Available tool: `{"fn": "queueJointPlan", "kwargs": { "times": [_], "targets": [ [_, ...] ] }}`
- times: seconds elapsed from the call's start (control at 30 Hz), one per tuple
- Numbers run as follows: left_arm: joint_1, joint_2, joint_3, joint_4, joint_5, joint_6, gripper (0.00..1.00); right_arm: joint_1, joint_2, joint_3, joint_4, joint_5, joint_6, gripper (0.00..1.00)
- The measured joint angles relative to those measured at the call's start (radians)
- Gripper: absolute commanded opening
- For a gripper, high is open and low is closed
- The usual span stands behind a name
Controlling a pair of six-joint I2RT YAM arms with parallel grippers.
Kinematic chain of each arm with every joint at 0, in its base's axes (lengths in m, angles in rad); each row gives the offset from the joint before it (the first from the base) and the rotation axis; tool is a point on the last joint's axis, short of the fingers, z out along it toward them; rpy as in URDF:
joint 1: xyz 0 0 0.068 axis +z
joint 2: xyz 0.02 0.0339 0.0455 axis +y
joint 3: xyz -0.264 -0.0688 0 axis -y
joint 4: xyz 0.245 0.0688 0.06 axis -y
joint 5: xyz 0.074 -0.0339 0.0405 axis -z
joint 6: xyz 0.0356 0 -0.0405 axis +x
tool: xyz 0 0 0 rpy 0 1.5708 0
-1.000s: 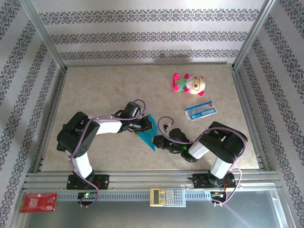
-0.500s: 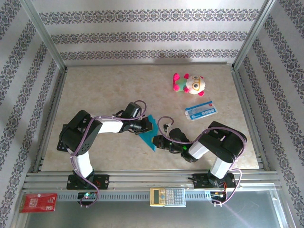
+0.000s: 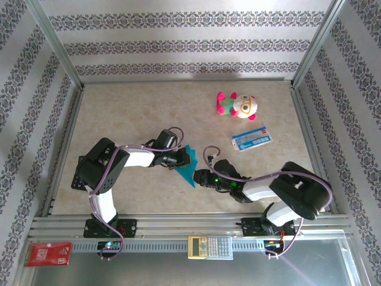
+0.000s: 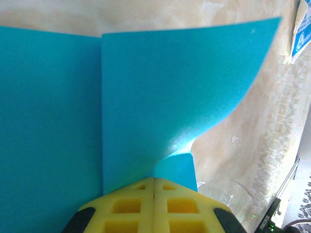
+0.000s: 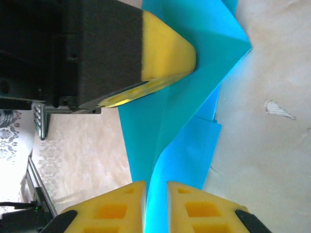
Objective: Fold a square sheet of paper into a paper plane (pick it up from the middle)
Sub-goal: Fourth fold the wing at the center of the table.
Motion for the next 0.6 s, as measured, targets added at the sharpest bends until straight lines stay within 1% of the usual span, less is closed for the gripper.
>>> {"fn": "queueJointPlan", "kwargs": {
  "times": [0.13, 0.23, 0.33, 0.4, 0.6],
  "targets": [
    [0.000, 0.000, 0.000, 0.001, 0.000, 0.000, 0.06, 0.001, -0.161, 0.021, -0.191, 0.026, -0.056, 0.20],
    [0.000, 0.000, -0.004, 0.011, 0.000, 0.000, 0.05, 0.013, -0.192, 0.094, -0.301, 0.034, -0.101, 0.19],
    [0.000, 0.000, -0.008, 0.019, 0.000, -0.001, 0.06, 0.025, -0.159, 0.172, -0.346, 0.031, -0.136, 0.19],
    [0.000, 0.000, -0.008, 0.022, 0.000, -0.001, 0.06, 0.033, -0.108, 0.220, -0.364, 0.027, -0.156, 0.18],
    [0.002, 0.000, -0.009, 0.022, 0.000, 0.000, 0.07, 0.038, 0.027, 0.278, -0.404, 0.004, -0.190, 0.15]
  ]
}}
